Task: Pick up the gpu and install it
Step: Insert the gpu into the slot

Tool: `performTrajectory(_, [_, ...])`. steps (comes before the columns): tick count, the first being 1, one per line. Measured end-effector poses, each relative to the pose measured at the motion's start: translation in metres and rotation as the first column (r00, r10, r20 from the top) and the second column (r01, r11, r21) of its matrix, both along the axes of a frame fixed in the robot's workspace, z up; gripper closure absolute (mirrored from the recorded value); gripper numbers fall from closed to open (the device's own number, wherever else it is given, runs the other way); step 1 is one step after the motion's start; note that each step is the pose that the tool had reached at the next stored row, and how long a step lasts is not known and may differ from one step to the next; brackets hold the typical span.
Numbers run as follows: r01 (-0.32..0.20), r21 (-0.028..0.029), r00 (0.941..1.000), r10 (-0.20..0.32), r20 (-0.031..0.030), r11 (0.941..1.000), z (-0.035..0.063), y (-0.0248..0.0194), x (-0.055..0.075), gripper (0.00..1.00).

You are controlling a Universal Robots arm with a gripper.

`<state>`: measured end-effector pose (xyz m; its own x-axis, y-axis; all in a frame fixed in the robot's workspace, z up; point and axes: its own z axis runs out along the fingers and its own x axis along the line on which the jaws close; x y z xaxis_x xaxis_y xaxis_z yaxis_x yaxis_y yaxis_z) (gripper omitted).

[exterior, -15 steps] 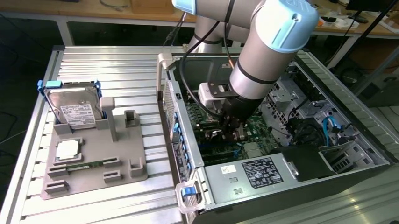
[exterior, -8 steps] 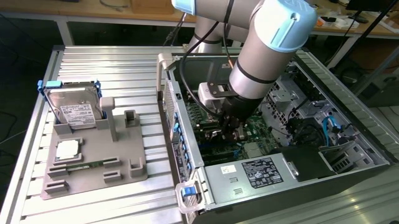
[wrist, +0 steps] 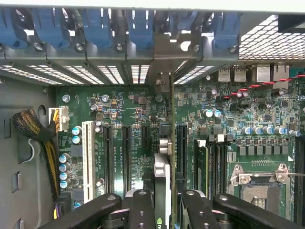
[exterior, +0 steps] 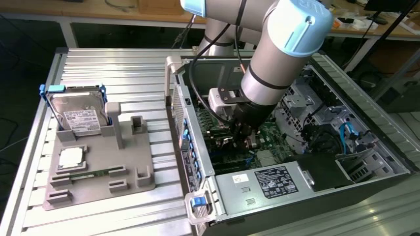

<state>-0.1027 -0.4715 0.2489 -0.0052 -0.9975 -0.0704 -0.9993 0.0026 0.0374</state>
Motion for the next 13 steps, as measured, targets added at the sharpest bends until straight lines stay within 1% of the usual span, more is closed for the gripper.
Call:
performTrajectory(3, [0.0, 0.0028, 1.0, 0.0, 0.0016, 1.0, 0.004, 0.0003, 0.0002, 0.73])
performTrajectory(4, [0.0, 0.0022, 1.0, 0.0, 0.0013, 1.0, 0.0054, 0.0002, 0.0001, 0.73])
performTrajectory(5, [0.0, 0.0004, 1.0, 0.0, 0.0002, 1.0, 0.0071, 0.0001, 0.0, 0.73])
performTrajectory(13, [0.0, 0.0001, 1.0, 0.0, 0.0001, 1.0, 0.0074, 0.0, 0.0, 0.73])
